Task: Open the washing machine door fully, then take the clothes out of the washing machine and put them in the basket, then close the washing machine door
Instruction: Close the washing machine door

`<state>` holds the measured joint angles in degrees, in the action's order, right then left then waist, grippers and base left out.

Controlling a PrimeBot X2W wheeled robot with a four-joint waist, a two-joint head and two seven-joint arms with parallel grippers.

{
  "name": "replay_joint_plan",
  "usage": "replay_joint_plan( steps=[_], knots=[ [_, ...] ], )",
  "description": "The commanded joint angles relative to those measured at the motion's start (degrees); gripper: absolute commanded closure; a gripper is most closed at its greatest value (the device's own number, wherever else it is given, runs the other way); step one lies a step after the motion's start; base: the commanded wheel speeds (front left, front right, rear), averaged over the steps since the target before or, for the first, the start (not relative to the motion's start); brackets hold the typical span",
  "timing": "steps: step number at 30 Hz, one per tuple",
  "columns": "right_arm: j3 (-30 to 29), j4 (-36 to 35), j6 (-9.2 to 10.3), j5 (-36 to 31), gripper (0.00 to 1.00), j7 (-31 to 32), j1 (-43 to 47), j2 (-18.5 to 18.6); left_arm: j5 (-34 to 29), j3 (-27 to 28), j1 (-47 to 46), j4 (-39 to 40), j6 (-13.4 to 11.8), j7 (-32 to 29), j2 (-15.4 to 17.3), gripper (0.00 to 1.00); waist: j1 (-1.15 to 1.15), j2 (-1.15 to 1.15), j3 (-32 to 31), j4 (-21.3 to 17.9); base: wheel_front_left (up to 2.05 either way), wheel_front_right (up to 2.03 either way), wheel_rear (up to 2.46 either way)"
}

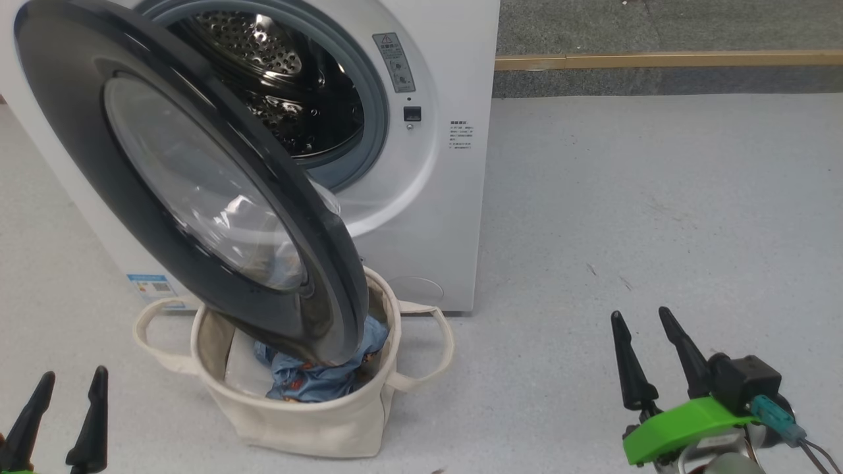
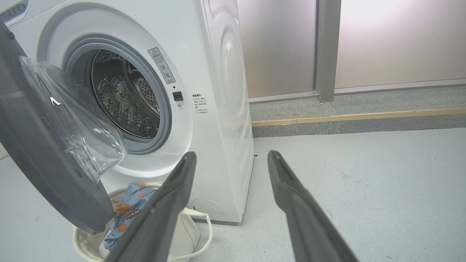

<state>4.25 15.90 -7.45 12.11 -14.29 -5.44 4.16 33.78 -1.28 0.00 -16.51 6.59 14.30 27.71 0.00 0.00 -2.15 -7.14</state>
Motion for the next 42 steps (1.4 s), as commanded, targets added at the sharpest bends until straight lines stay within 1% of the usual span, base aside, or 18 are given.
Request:
replay_joint_plan(
  steps=[1,10,11,12,13,14,15,18,21,25,30,34,37,42],
  knots=[
    [0.95,-1.69,-0.03,-0.30,0.00,-0.71,-1.69,-0.29,-0.45,2.86,-2.55,1.44,0.19,0.70,1.74,0.00,0.00,0.00,0.01,0.04,0.00,0.00,0.00],
    [0.61,-1.47,-0.03,-0.17,0.00,-0.71,-1.54,-0.40,-0.13,2.56,-2.82,0.84,0.59,0.70,1.62,0.00,0.00,0.00,0.23,0.22,0.00,0.00,0.00],
    [0.52,-1.45,-0.03,-0.10,0.01,-0.71,-1.56,-0.42,-0.15,2.50,-2.86,0.82,0.62,0.70,1.60,0.00,0.00,0.00,0.28,0.27,0.00,0.00,0.00],
    [0.54,-1.55,-0.03,-0.13,0.09,-0.71,-1.66,-0.42,-0.12,2.46,-2.88,0.71,0.64,0.70,1.54,0.00,0.00,0.00,0.34,0.35,0.00,0.00,0.00],
    [0.68,-1.78,-0.03,-0.10,0.67,-0.71,-1.86,-0.39,-0.05,2.45,-2.89,0.49,0.66,0.70,1.48,0.00,0.00,0.00,0.41,0.42,0.00,0.00,0.00],
    [0.85,-1.91,-0.03,-0.14,0.96,-0.71,-2.05,-0.29,-0.04,2.44,-2.92,0.30,0.67,0.70,1.43,0.00,0.00,0.00,0.45,0.48,0.00,0.00,0.00],
    [0.98,-1.98,-0.03,-0.19,1.00,-0.71,-2.29,-0.12,-0.10,2.31,-3.02,0.19,0.68,0.70,1.37,0.00,0.00,0.00,0.53,0.66,0.00,0.00,0.00],
    [1.01,-2.66,-0.03,0.01,1.00,-0.71,-3.66,0.26,-0.37,1.78,-3.58,0.12,0.72,0.70,0.97,0.00,0.00,0.00,0.81,1.45,0.00,0.00,0.00],
    [1.73,-4.17,-0.03,2.60,1.00,-0.50,-5.45,0.22,-0.74,0.99,-4.37,0.04,0.76,0.70,0.46,0.00,0.00,0.00,1.01,2.65,0.00,0.00,0.00],
    [4.21,-6.76,-0.03,5.58,1.00,1.03,-8.11,0.76,-1.23,-0.03,-5.49,-0.23,0.80,0.70,-0.29,0.00,0.00,0.00,0.97,4.72,0.00,0.00,0.00],
    [8.78,-9.95,-0.03,9.11,1.00,3.37,-11.50,1.25,-3.24,-1.40,-7.14,-2.21,0.41,0.70,-1.91,0.00,0.00,0.00,0.14,8.55,0.00,0.00,0.00],
    [13.14,-11.20,-0.03,11.00,1.00,5.57,-14.00,1.25,-5.34,-3.04,-8.95,-4.21,0.24,0.70,-3.22,0.00,0.00,0.00,-0.58,12.17,0.00,0.00,0.00],
    [16.47,-11.71,-0.03,13.12,1.00,7.13,-15.97,0.93,-6.46,-3.94,-10.94,-5.53,0.16,0.70,-4.51,0.00,0.00,0.00,-0.70,15.06,0.00,0.00,0.00],
    [22.25,-11.43,-0.03,14.73,1.00,8.35,-18.82,0.31,-7.83,-5.90,-13.22,-7.21,0.25,0.70,-6.77,0.00,0.00,0.00,-0.85,19.29,0.00,0.00,0.00]
  ],
)
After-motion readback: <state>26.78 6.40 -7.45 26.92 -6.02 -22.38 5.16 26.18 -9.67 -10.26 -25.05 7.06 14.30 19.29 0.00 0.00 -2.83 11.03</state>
